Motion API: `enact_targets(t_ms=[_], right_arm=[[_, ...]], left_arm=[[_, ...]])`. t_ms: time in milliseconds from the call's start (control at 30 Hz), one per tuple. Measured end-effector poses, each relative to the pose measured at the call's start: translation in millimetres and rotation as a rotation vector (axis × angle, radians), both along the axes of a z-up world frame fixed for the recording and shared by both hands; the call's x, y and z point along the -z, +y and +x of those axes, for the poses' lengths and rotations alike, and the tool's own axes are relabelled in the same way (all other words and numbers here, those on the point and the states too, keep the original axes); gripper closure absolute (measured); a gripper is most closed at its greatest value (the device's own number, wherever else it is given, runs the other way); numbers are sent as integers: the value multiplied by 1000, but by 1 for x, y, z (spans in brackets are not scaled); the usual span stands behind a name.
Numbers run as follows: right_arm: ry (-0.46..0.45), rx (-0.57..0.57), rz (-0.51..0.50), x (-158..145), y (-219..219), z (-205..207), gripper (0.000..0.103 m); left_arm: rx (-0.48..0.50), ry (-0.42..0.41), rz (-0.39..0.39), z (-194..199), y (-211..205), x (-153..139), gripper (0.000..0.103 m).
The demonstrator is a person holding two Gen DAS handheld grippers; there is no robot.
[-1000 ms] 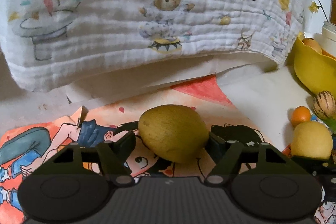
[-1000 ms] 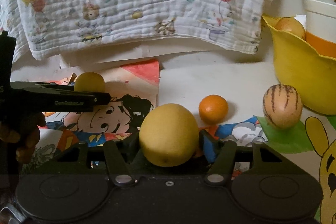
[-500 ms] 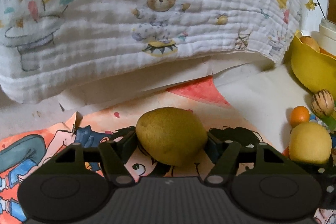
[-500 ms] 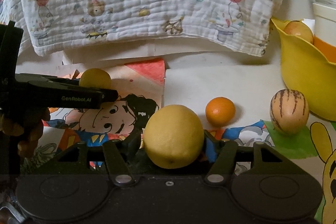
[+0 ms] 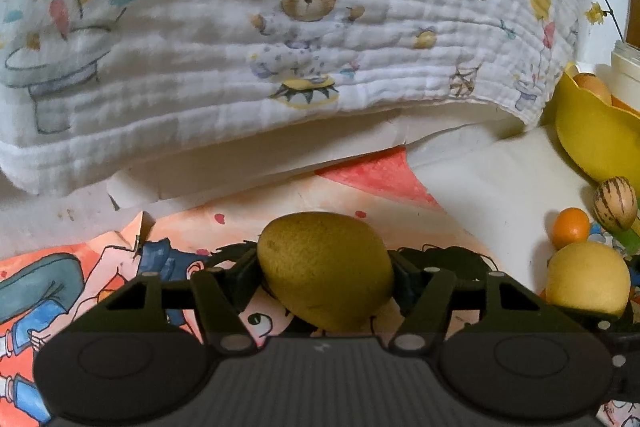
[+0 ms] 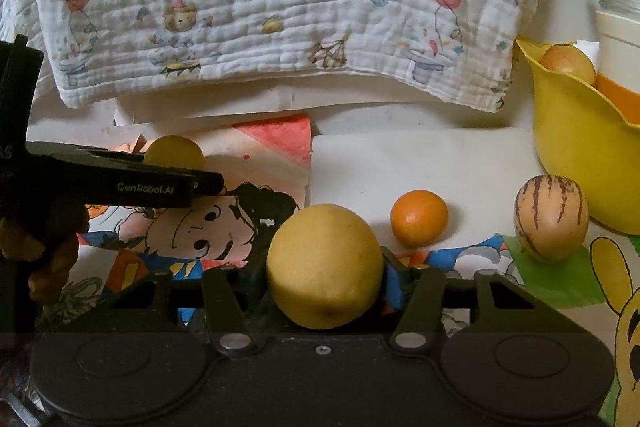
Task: Organize fruits
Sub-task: 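Carry the green pear with the left tool while the right tool carries the yellow pear to the tray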
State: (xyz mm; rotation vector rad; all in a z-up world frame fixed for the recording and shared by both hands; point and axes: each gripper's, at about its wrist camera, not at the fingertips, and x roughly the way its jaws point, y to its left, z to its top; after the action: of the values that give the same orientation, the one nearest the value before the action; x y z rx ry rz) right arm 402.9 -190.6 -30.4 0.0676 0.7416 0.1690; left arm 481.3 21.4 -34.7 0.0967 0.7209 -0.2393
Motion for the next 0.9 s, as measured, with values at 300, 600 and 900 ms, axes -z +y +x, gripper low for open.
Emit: enact_targets(t_ms=[300,600,900], right_arm=[[-7,-26,21,-2,0,-5,46],[-15,-33,70,-14,-6,-26,46],[-43,-62,70,-34,-24,-67,46]], left_arm=[[22,43,-27,-23,-2,-7,34],[44,41,-87,-57,0,-24,35],[81,37,-116,-99,-12,-44,35]])
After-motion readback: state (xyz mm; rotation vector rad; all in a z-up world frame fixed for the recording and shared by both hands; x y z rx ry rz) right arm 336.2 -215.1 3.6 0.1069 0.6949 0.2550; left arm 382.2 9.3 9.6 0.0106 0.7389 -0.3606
